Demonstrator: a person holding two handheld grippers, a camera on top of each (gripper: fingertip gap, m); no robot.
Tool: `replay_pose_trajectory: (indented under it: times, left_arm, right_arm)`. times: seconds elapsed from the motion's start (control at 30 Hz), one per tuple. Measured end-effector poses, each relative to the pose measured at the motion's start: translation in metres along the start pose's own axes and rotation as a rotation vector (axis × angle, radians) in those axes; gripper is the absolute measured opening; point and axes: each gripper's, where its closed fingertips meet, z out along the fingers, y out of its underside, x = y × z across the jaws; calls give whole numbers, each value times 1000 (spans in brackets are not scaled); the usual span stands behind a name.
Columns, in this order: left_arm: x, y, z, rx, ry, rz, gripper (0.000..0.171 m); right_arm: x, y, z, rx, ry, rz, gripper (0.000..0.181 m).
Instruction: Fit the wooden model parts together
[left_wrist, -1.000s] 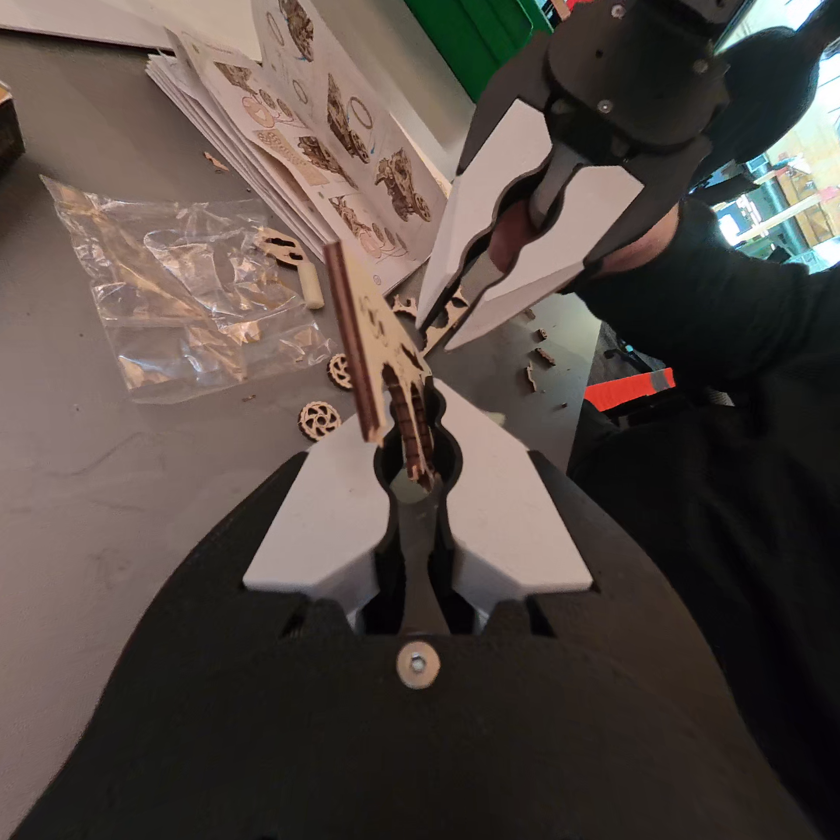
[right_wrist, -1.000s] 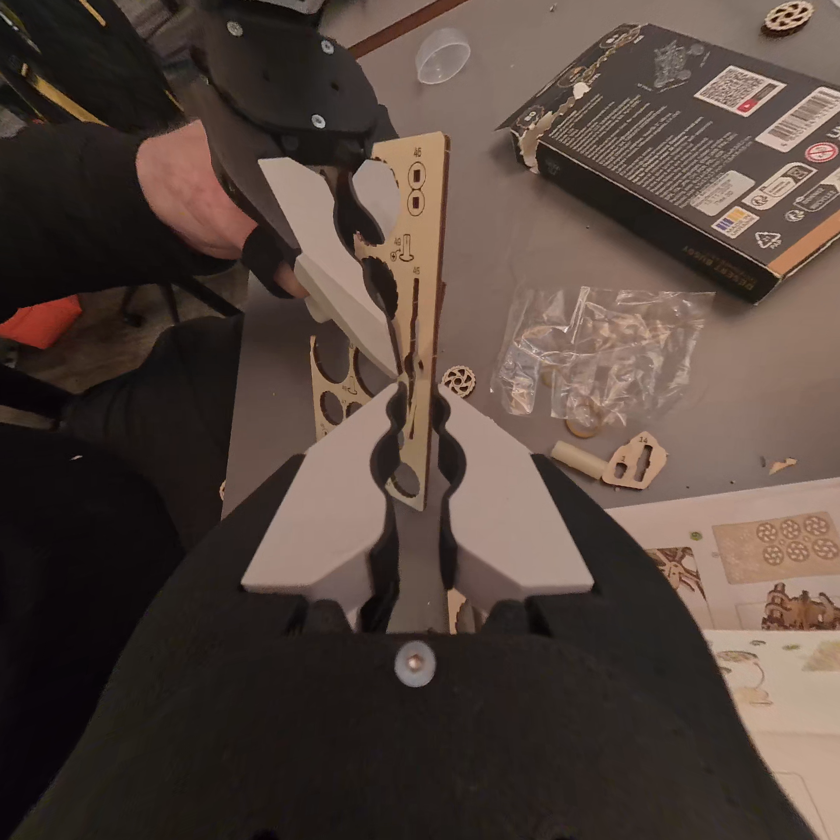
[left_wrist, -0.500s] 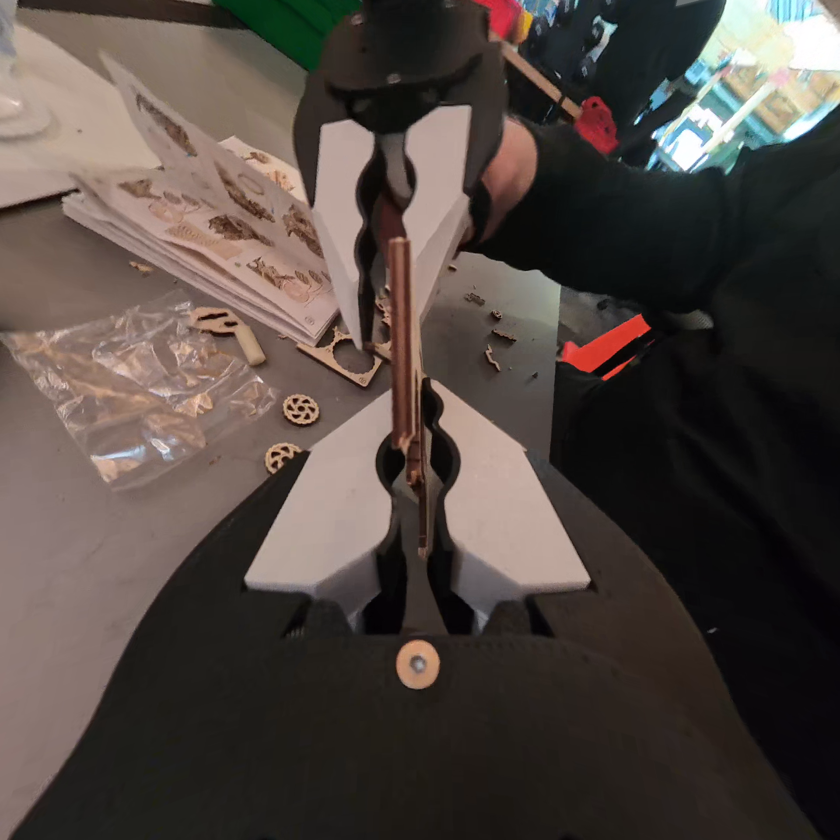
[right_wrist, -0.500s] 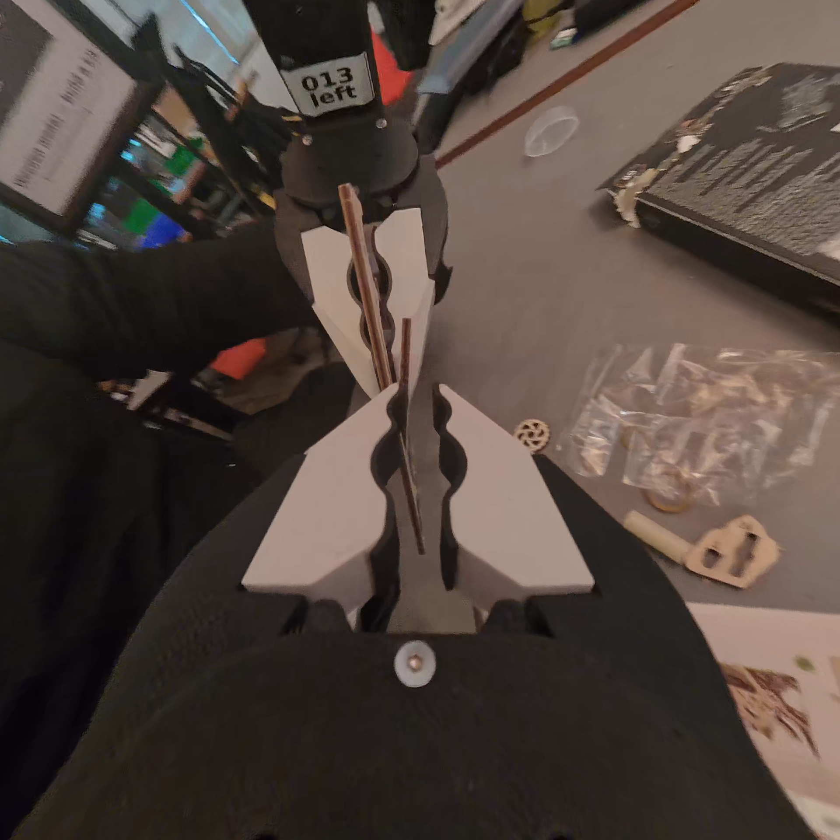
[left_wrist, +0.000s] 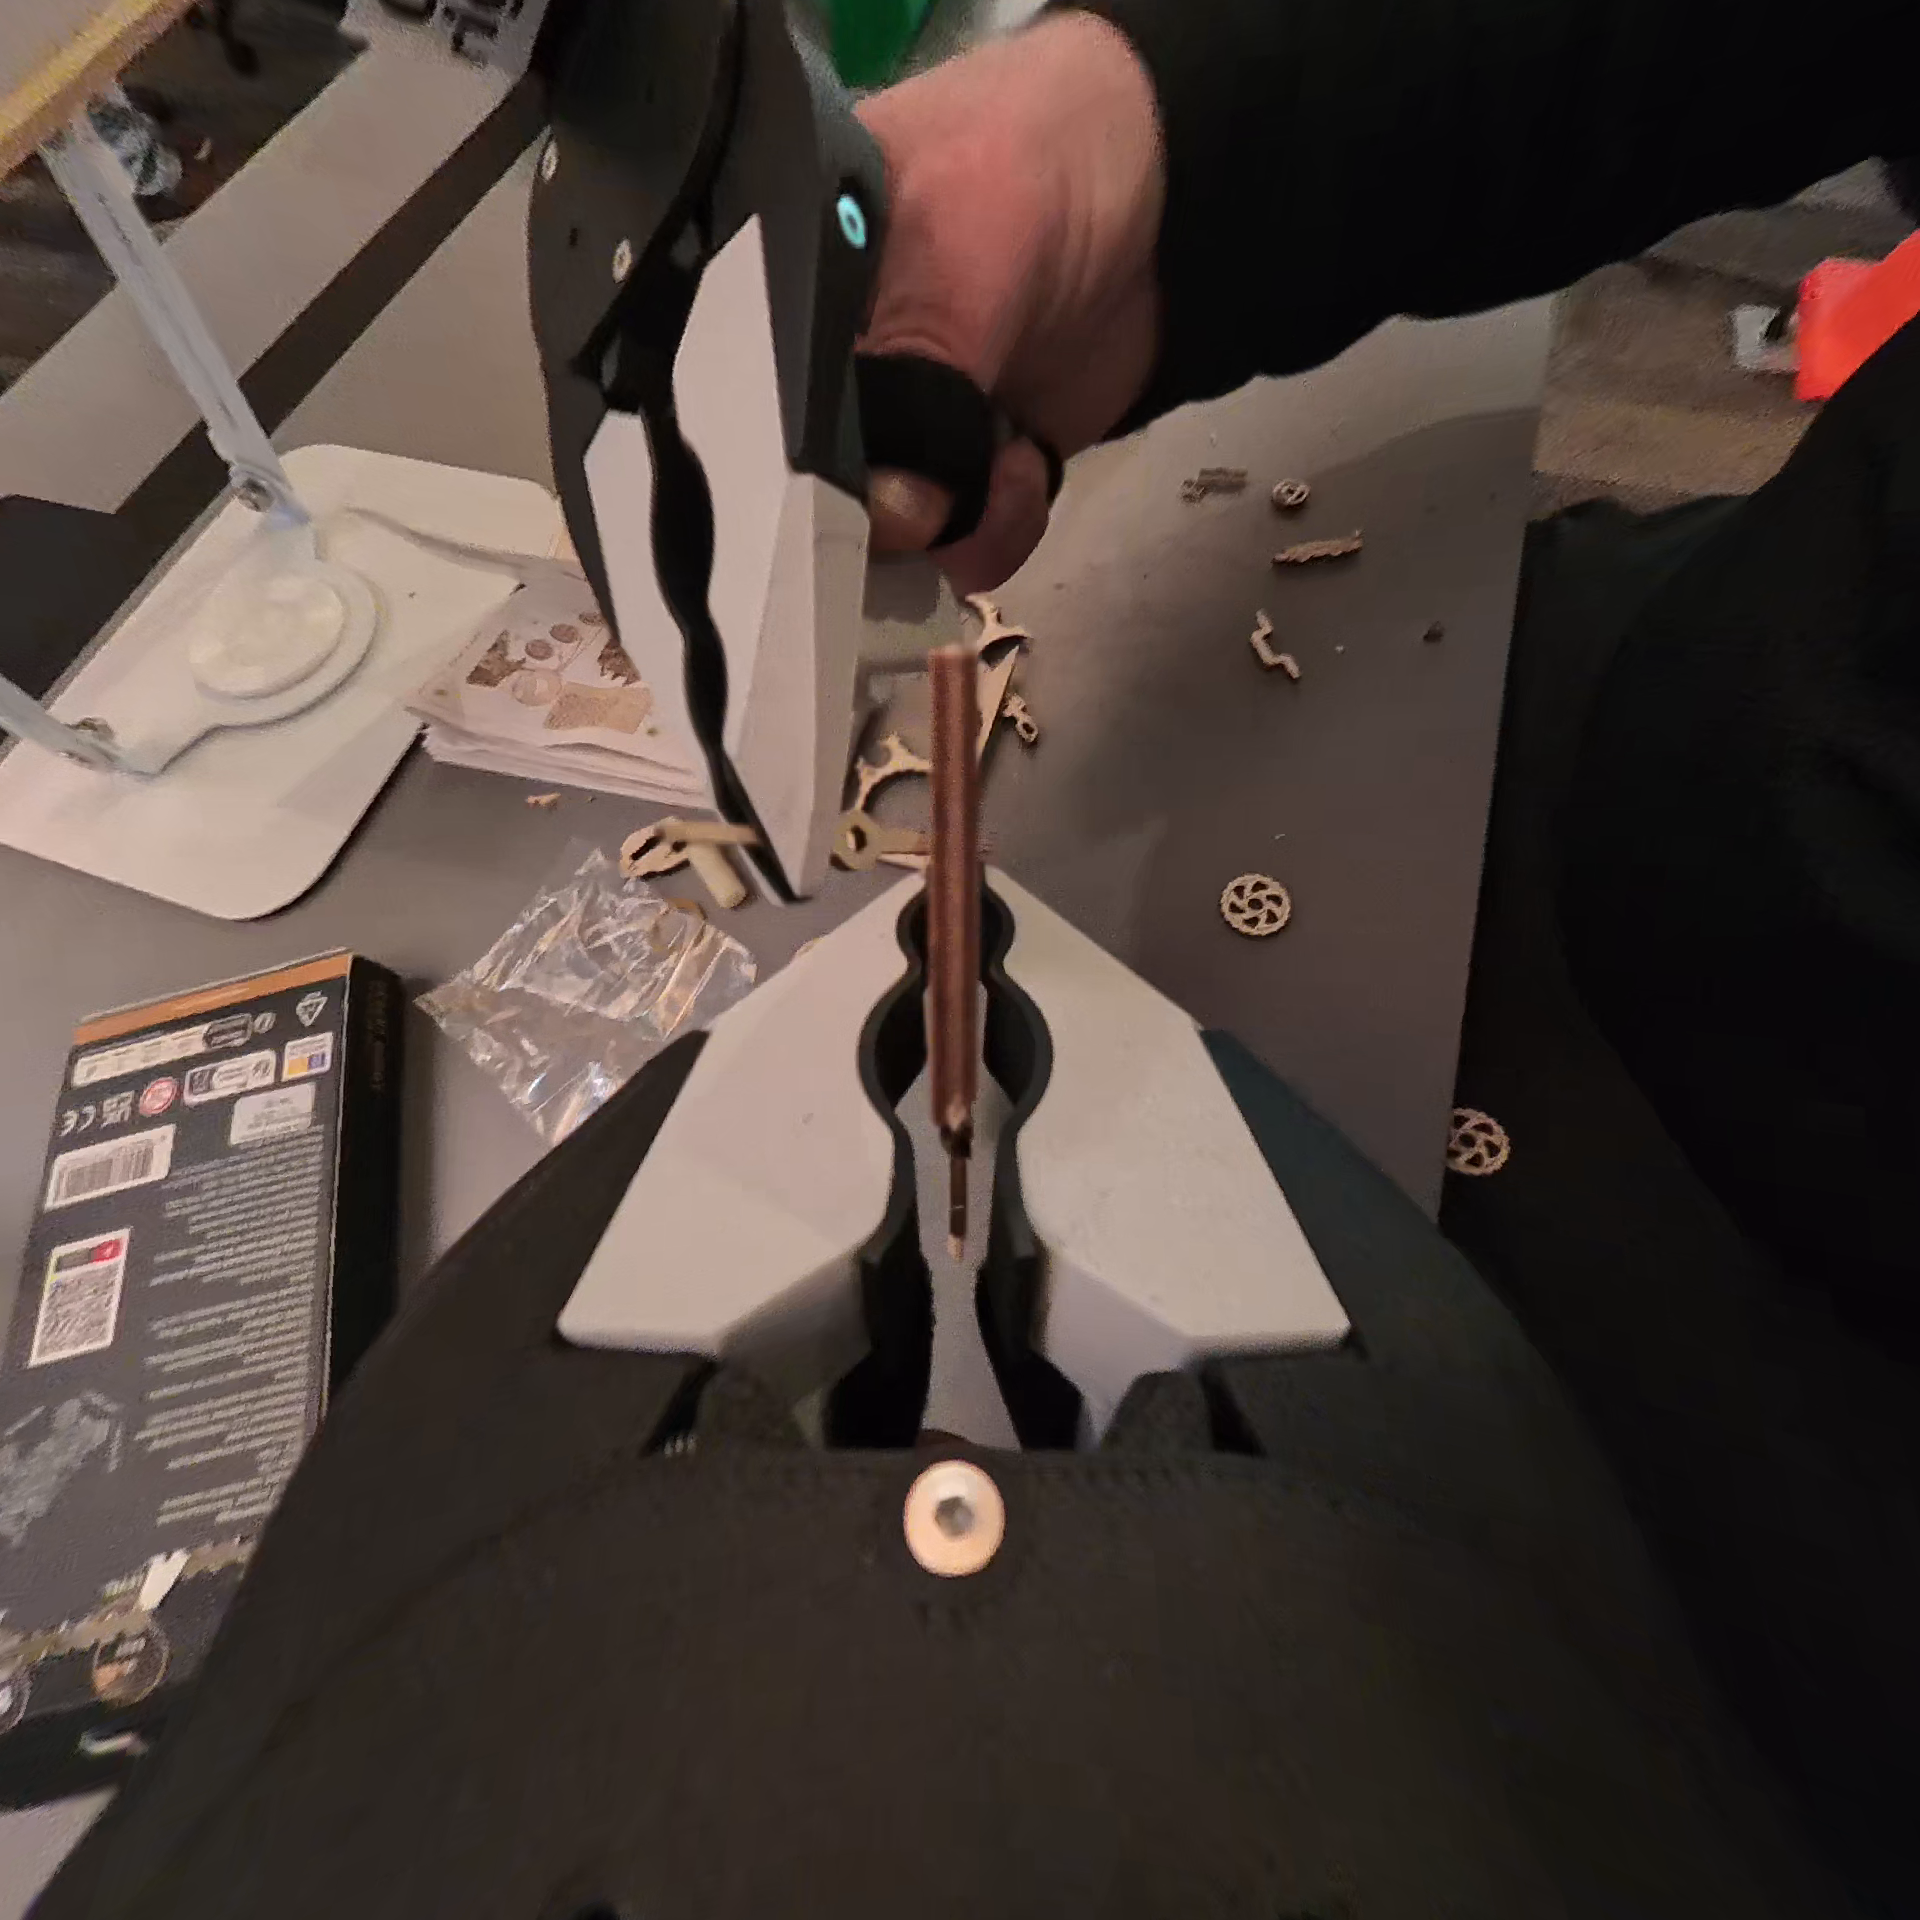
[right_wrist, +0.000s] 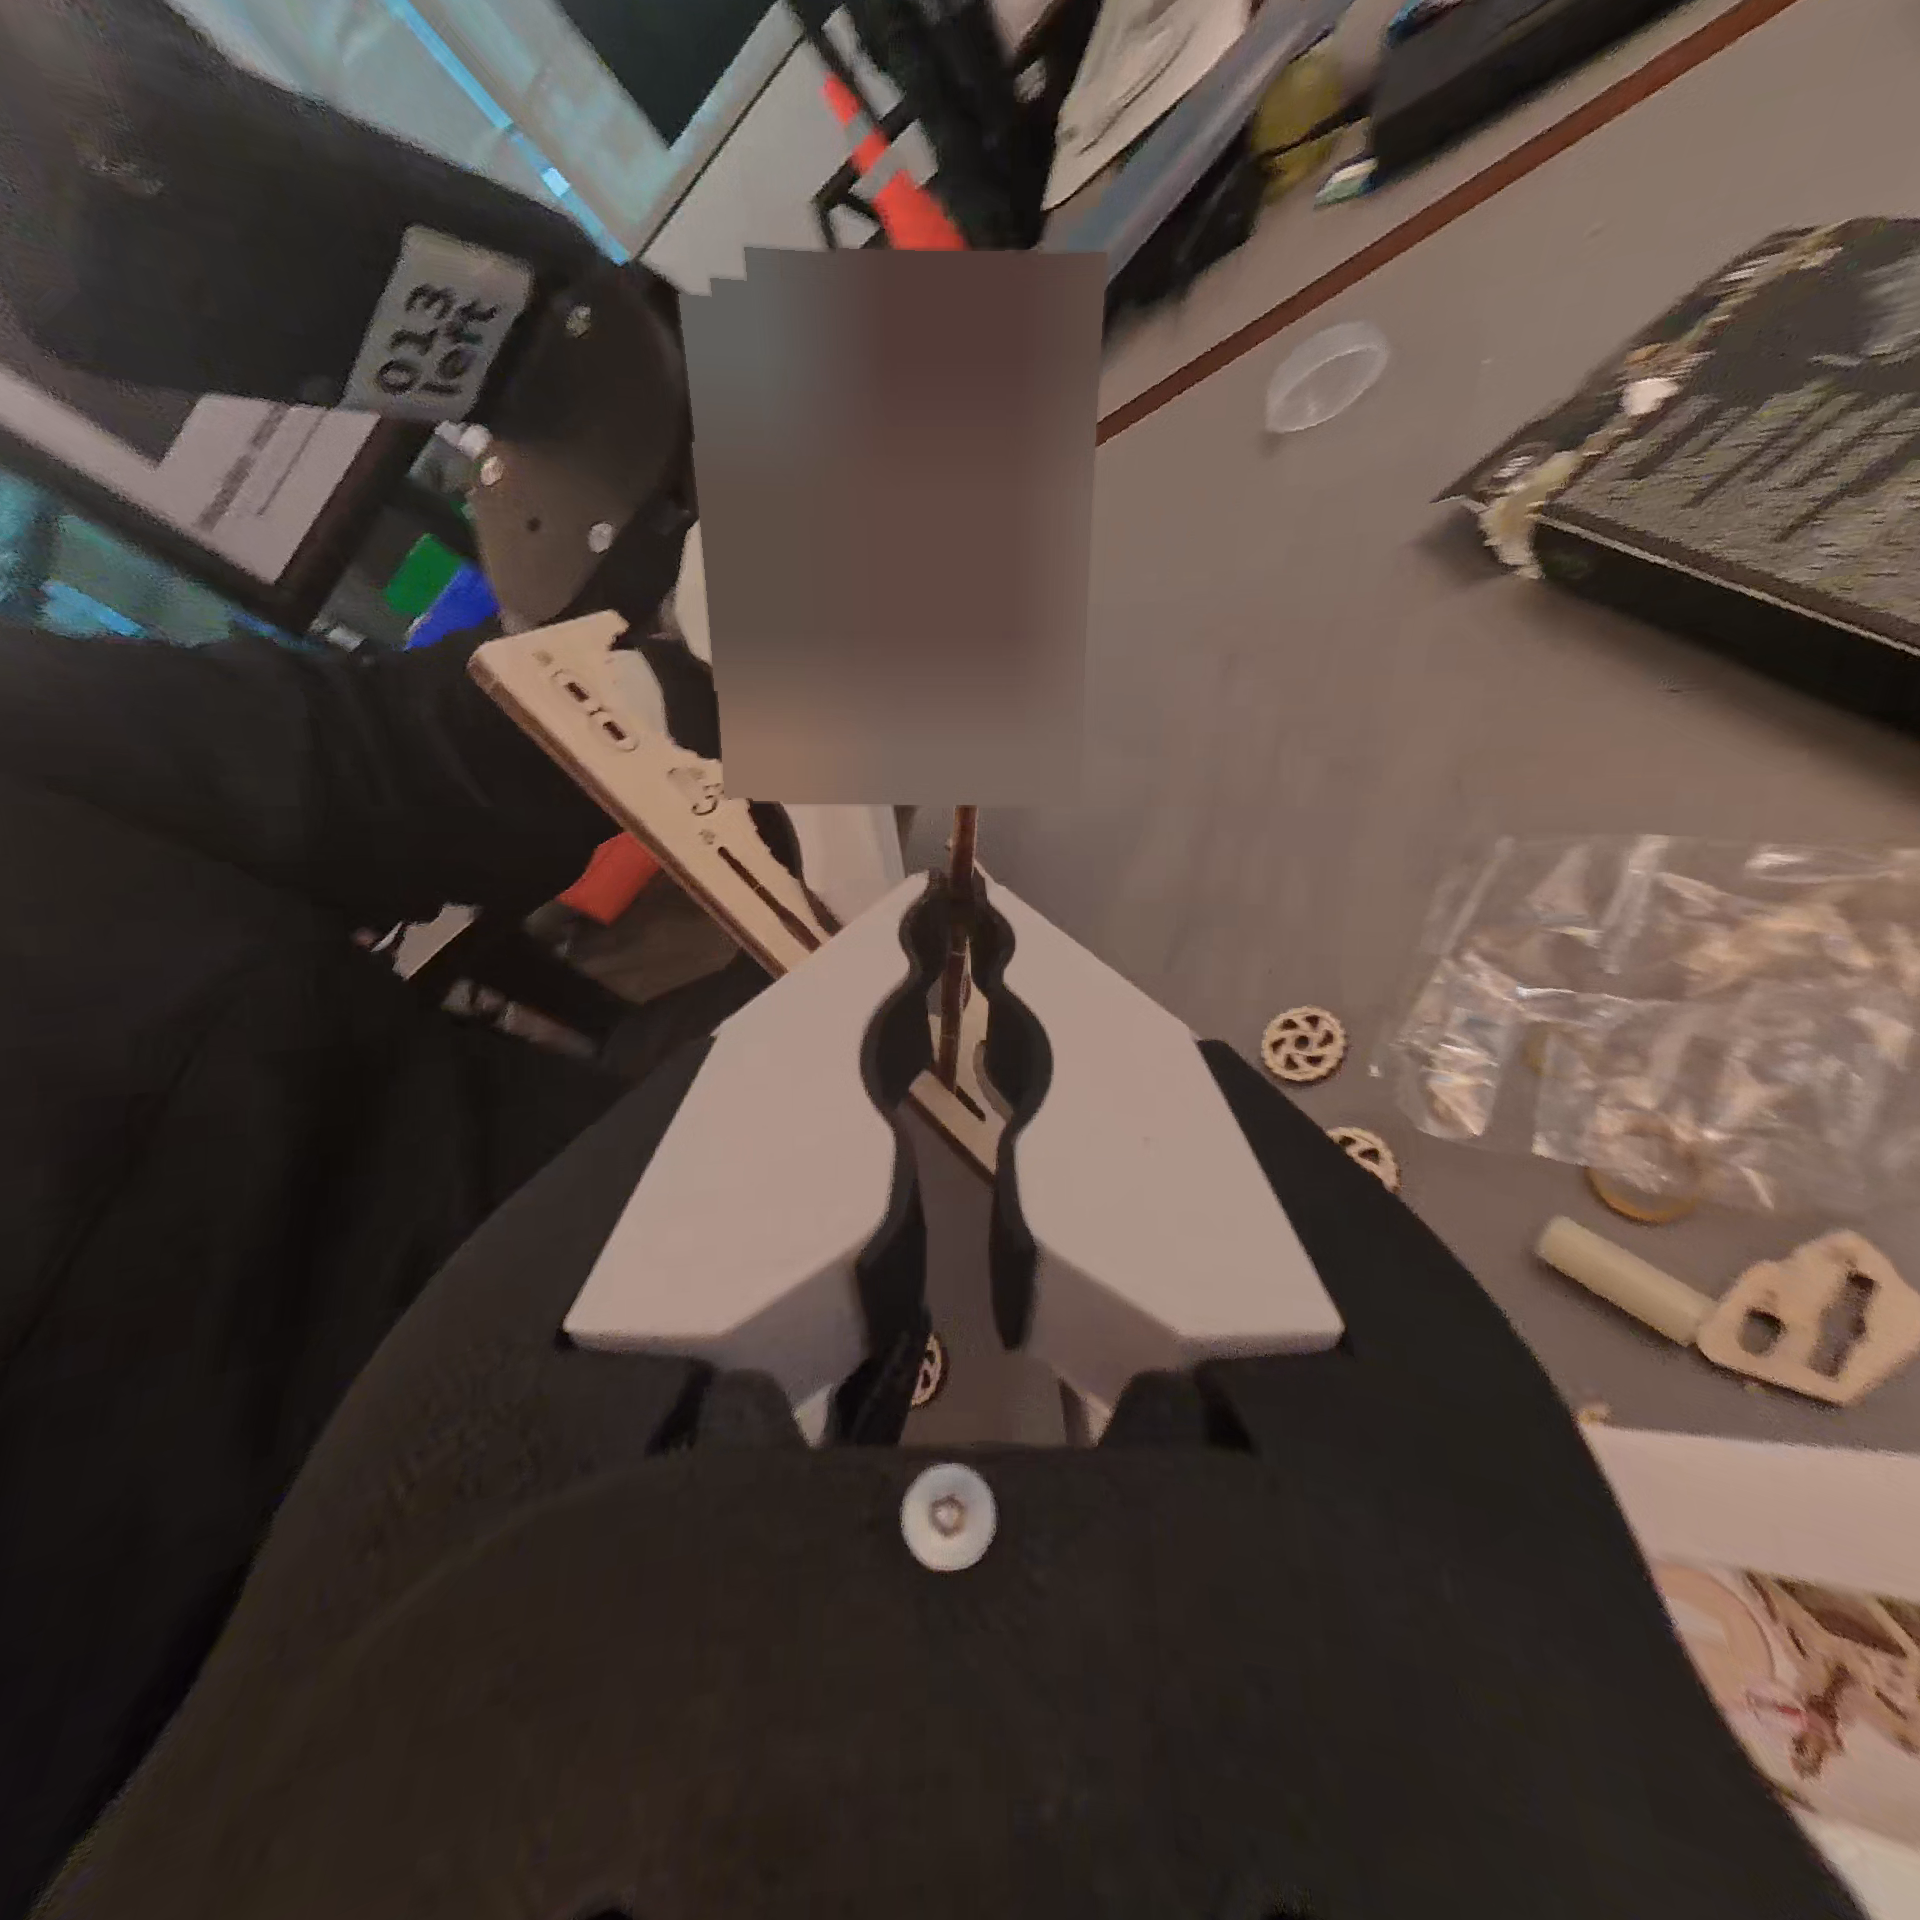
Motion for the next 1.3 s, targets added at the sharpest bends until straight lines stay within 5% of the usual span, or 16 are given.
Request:
replay_pose_trajectory:
  times: [0.23, 0.5, 0.73, 0.97, 1.03, 1.13, 1.23, 1.3]
  left_arm:
    - [-12, 4, -6, 54, -13, -124, 2]
    - [-4, 15, 4, -127, -80, 23, 2]
    - [16, 7, 15, -84, -5, 1, 1]
    - [-11, 16, -4, 46, 89, -399, 1]
    - [-15, 25, -4, 28, 110, -471, 1]
    - [-18, 32, -4, 35, 128, -525, 1]
    - [-23, 41, -7, 42, 150, -605, 1]
    - [-28, 47, -9, 47, 137, -631, 1]
  right_arm:
    - [34, 0, -8, 53, 238, 35, 3]
    - [21, 5, 14, -72, 236, -24, 0]
    - [35, -14, -6, -30, 258, -1, 0]
    - [62, 15, -8, -161, 333, 4, 4]
    - [69, 29, -5, -209, 338, 41, 43]
    - [77, 30, -17, -213, 441, -41, 33]
    - [55, 14, -33, -149, 456, -160, 30]
    - [8, 21, -27, -194, 315, -291, 29]
